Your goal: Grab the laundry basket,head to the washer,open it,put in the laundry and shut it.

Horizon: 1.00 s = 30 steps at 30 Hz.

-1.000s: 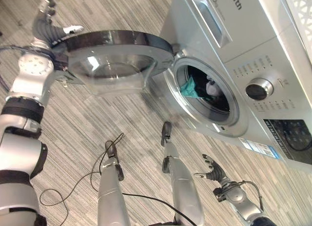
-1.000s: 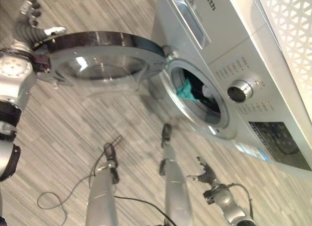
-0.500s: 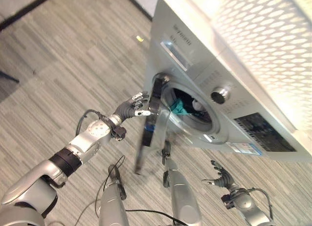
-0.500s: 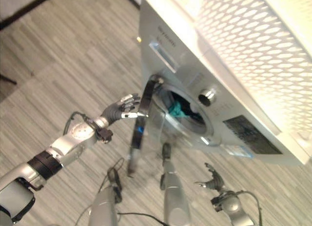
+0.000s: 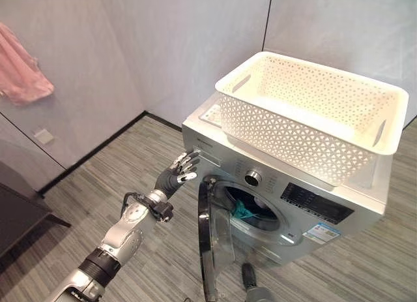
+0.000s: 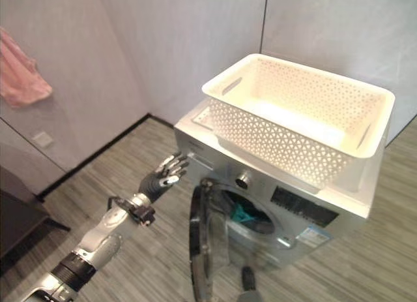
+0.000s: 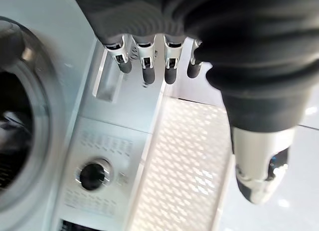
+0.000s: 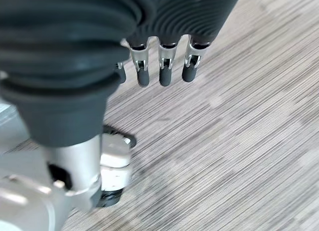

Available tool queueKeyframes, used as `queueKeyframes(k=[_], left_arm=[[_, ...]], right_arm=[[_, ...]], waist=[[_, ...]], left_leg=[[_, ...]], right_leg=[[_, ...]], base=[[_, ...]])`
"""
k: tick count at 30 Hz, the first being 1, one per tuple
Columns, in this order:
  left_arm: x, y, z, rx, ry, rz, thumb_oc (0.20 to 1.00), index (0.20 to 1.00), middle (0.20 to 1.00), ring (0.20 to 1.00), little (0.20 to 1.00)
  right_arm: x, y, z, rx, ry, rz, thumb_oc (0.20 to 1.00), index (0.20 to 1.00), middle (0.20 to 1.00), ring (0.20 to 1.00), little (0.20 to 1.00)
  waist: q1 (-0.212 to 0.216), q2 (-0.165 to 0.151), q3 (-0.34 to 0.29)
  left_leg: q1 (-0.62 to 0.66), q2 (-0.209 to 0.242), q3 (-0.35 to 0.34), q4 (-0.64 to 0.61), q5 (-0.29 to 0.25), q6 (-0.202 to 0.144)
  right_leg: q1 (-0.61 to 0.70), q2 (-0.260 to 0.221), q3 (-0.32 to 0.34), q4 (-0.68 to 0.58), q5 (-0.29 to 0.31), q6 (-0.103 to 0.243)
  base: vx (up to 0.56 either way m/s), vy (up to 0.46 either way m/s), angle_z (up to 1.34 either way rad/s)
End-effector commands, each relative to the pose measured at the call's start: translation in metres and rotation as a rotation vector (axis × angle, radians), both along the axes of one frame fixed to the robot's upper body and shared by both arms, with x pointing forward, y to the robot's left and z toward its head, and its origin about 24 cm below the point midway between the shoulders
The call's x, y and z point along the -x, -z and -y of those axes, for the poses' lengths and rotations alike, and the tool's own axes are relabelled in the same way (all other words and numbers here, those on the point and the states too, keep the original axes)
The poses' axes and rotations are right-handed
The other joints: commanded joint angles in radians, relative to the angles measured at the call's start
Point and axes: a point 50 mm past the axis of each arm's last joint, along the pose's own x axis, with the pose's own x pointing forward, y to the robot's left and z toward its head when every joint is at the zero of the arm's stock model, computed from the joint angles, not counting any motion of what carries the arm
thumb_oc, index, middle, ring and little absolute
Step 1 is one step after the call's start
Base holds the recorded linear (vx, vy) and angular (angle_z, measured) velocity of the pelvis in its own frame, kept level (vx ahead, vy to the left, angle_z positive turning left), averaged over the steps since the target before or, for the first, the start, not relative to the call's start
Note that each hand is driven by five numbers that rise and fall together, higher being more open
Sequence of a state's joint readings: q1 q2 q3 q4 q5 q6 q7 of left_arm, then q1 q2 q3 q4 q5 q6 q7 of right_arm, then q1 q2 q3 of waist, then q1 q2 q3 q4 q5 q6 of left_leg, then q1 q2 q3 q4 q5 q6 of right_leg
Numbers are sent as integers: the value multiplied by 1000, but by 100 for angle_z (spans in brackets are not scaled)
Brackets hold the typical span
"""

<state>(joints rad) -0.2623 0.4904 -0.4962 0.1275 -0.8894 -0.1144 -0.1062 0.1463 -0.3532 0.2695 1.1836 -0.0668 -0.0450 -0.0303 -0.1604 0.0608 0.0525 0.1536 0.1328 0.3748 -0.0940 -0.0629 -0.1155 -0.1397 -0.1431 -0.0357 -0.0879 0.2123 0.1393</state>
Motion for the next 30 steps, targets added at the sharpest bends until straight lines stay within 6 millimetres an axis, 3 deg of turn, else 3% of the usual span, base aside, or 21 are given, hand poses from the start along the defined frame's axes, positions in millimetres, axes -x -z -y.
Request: queueKeyframes(k=[1, 2, 3, 4, 5, 7, 8, 10, 12, 13, 15, 16, 18, 20, 23, 26, 28, 30], left_arm=[[-9, -29, 6, -29, 58, 145, 1000, 1000, 1000, 1000, 1000], [-8, -28, 12, -33, 71, 141, 1000, 1000, 1000, 1000, 1000], [-7, -34, 9, -42, 59, 173, 1000, 1000, 1000, 1000, 1000], [-4, -31, 4, -51, 48, 172, 1000, 1000, 1000, 1000, 1000], [-4, -31, 4, -52, 48, 172, 1000, 1000, 1000, 1000, 1000], [6, -11, -10, -75, 8, 98, 1000, 1000, 1000, 1000, 1000], [9, -5, -21, -98, -29, 77, 1000, 1000, 1000, 1000, 1000], [12, 11, -28, -150, -35, 13, 1000, 1000, 1000, 1000, 1000], [17, 18, -36, -200, -49, -4, 1000, 1000, 1000, 1000, 1000], [21, 23, -52, -273, -101, -11, 1000, 1000, 1000, 1000, 1000], [27, 24, -65, -296, -146, -16, 1000, 1000, 1000, 1000, 1000], [27, 24, -65, -296, -147, -16, 1000, 1000, 1000, 1000, 1000], [33, 28, -77, -299, -193, -38, 1000, 1000, 1000, 1000, 1000], [44, 32, -87, -302, -237, -60, 1000, 1000, 1000, 1000, 1000], [65, 46, -99, -254, -313, -135, 1000, 1000, 1000, 1000, 1000], [71, 66, -103, -235, -360, -220, 1000, 1000, 1000, 1000, 1000], [70, 73, -106, -245, -385, -252, 1000, 1000, 1000, 1000, 1000], [62, 98, -121, -380, -494, -352, 1000, 1000, 1000, 1000, 1000]], right_arm=[[-23, -1, -8, -15, -67, 53, 1000, 1000, 1000, 1000, 1000], [-38, -4, -4, 1, -98, 73, 1000, 1000, 1000, 1000, 1000], [-52, -7, -5, 0, -108, 103, 1000, 1000, 1000, 1000, 1000], [-59, -9, -6, -8, -103, 129, 1000, 1000, 1000, 1000, 1000], [-59, -8, -7, -9, -104, 129, 1000, 1000, 1000, 1000, 1000], [-68, -12, -4, -23, -28, 172, 1000, 1000, 1000, 1000, 1000], [-70, -12, -4, -40, 17, 190, 1000, 1000, 1000, 1000, 1000], [-71, -15, 2, -46, 97, 223, 1000, 1000, 1000, 1000, 1000], [-71, -15, 2, -50, 111, 235, 1000, 1000, 1000, 1000, 1000], [-77, -18, 2, -58, 108, 264, 1000, 1000, 1000, 1000, 1000], [-83, -20, -3, -79, 94, 284, 1000, 1000, 1000, 1000, 1000], [-83, -20, -3, -79, 94, 284, 1000, 1000, 1000, 1000, 1000], [-84, -22, -3, -93, 98, 304, 1000, 1000, 1000, 1000, 1000], [-77, -21, -1, -102, 132, 305, 1000, 1000, 1000, 1000, 1000], [-53, -15, 3, -106, 196, 257, 1000, 1000, 1000, 1000, 1000], [-41, -13, 6, -108, 230, 234, 1000, 1000, 1000, 1000, 1000], [-39, -13, 6, -109, 229, 225, 1000, 1000, 1000, 1000, 1000], [-40, -13, 4, -111, 183, 216, 1000, 1000, 1000, 1000, 1000]], waist=[[-12, -63, 21], [13, -77, 41], [49, -83, 67], [65, -84, 68], [62, -86, 66], [69, -69, 42], [69, -64, 30], [55, -63, 16], [56, -64, 12], [69, -64, 33], [88, -57, 65], [87, -56, 66], [95, -38, 90], [101, -31, 87], [126, -39, 42], [131, -51, 15], [123, -51, 12], [91, -61, 4]], left_leg=[[-80, -52, -32, 87, -8, 59], [-142, -54, -115, 244, -37, 58], [-201, -68, -298, 346, -43, 32], [-208, -72, -387, 388, -63, 25], [-212, -75, -389, 387, -60, 25], [-158, -27, -508, 349, -40, 13], [-126, -33, -526, 294, -65, 18], [-88, -36, -467, 213, -112, 21], [-67, -53, -443, 188, -124, 30], [-66, -101, -410, 193, -142, 61], [-70, -114, -367, 209, -140, 81], [-68, -113, -367, 210, -141, 81], [-79, -116, -350, 206, -115, 96], [-88, -120, -336, 169, -78, 114], [-92, -152, -316, 91, -34, 142], [-89, -173, -260, 25, -15, 137], [-91, -169, -251, 16, -12, 135], [-95, -159, -227, 7, -4, 124]], right_leg=[[45, -51, -43, 7, -81, 68], [47, -48, -24, 9, -85, 55], [44, -36, 9, 8, -93, 42], [39, -35, 26, 4, -97, 42], [36, -37, 25, 4, -96, 43], [17, -43, 71, 1, -95, 58], [0, -51, 79, 1, -81, 72], [-26, -107, 71, 1, -42, 105], [-40, -134, 68, 1, -22, 121], [-60, -177, 41, 16, 1, 117], [-87, -201, -35, 92, -19, 101], [-86, -200, -35, 94, -21, 101], [-81, -198, -103, 175, -69, 69], [-50, -170, -135, 235, -111, 49], [26, -103, -114, 261, -168, 34], [22, -127, -113, 189, -94, 64], [12, -128, -108, 167, -78, 70], [10, -117, -83, 136, -83, 72]], base=[[-82, 15, -7], [-196, 59, 2], [-225, 77, 5], [-154, 79, 2], [-77, 125, -26], [-136, 409, -75], [-151, 490, -79], [-130, 326, -54], [-169, 354, -29], [-284, 480, -32], [-241, 281, -36], [-185, 154, -54], [-237, 182, -60], [-247, 179, -20], [-129, 140, -43], [-40, 44, -86], [-14, -39, -67], [21, -37, -10]])
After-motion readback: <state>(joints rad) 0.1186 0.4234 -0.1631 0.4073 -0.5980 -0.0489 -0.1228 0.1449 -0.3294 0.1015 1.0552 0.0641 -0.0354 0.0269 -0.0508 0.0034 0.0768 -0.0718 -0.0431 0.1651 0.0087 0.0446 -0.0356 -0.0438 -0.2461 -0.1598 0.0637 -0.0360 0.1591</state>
